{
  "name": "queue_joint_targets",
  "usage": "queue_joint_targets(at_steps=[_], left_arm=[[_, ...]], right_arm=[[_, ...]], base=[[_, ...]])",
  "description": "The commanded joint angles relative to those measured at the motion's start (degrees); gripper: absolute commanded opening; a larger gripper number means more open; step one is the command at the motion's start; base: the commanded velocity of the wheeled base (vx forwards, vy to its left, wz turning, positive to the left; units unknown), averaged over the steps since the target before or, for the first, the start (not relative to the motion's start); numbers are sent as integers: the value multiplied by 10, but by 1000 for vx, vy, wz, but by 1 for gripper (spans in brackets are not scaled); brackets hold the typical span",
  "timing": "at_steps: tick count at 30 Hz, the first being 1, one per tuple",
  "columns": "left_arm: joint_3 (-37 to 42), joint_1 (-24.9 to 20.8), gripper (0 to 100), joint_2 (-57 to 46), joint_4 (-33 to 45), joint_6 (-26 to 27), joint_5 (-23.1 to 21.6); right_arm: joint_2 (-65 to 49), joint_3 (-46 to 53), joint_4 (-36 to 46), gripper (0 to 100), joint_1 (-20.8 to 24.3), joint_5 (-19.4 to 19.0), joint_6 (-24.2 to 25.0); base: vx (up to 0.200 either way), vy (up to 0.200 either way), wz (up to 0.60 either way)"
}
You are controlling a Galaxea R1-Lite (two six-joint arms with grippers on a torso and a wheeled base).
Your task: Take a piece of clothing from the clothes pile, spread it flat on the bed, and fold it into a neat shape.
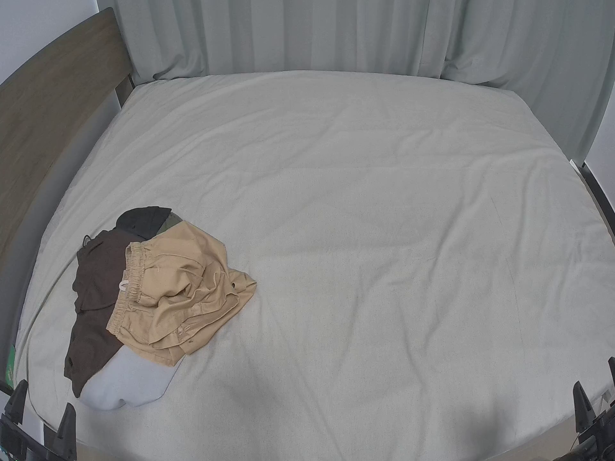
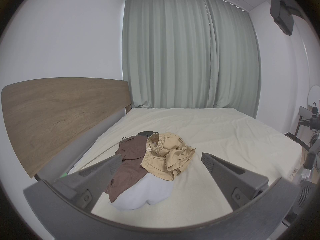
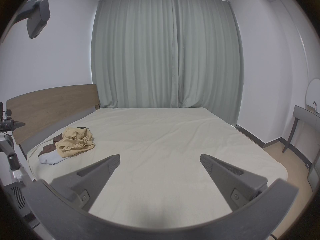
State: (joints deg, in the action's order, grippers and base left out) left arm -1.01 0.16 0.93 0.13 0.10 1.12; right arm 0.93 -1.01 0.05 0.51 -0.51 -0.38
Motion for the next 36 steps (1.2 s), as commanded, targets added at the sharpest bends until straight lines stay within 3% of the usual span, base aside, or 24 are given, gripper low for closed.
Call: queue_joint_targets(at_steps=[1,31,34,36], left_arm=[[10,0,100,-8,0,0,0],[10,0,100,-8,-6,1,-2],[5,-1,100,-9,-33,-2,-2],[-9,-2,100,5,-101,0,-1]], right_arm=[[-9,10,0,100,-1,0,-1],[-9,10,0,100,-1,1,0],[-9,10,0,100,-1,1,0],[-9,10,0,100,-1,1,0]], base=[[0,0,0],[0,0,0],[0,0,0],[0,0,0]])
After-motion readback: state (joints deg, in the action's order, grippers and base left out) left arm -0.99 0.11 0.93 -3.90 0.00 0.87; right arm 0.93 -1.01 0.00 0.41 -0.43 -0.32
